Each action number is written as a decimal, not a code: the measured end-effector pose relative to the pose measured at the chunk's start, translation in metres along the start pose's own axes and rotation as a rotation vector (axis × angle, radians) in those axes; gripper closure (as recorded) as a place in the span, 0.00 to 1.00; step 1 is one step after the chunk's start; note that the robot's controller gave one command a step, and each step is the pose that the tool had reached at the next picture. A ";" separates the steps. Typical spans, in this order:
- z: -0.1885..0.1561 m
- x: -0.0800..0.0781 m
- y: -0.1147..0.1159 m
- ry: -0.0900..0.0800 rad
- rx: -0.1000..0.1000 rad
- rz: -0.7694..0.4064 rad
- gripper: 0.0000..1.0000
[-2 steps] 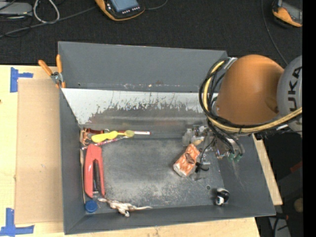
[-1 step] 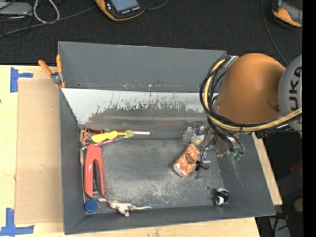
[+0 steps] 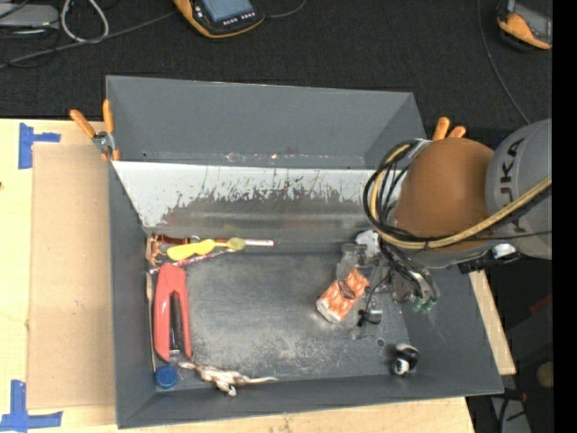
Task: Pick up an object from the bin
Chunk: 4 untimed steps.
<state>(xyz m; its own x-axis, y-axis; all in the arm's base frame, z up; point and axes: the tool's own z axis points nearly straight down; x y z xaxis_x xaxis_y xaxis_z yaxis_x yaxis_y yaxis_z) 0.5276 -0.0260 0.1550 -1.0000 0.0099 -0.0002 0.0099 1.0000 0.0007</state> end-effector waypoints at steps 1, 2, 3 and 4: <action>0.088 -0.036 -0.046 -0.011 -0.002 -0.263 0.00; 0.084 -0.040 -0.055 -0.005 -0.001 -0.401 0.00; 0.087 -0.039 -0.049 -0.007 -0.003 -0.294 0.00; 0.085 -0.040 -0.051 -0.009 -0.004 -0.360 1.00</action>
Offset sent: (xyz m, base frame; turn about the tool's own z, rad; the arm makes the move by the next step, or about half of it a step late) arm 0.0383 -0.0570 -0.0850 -0.4016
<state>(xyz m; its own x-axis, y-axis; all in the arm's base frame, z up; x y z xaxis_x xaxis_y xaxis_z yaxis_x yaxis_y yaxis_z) 0.5675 -0.0775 0.0699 -0.9395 -0.3425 -0.0102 -0.3426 0.9395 0.0027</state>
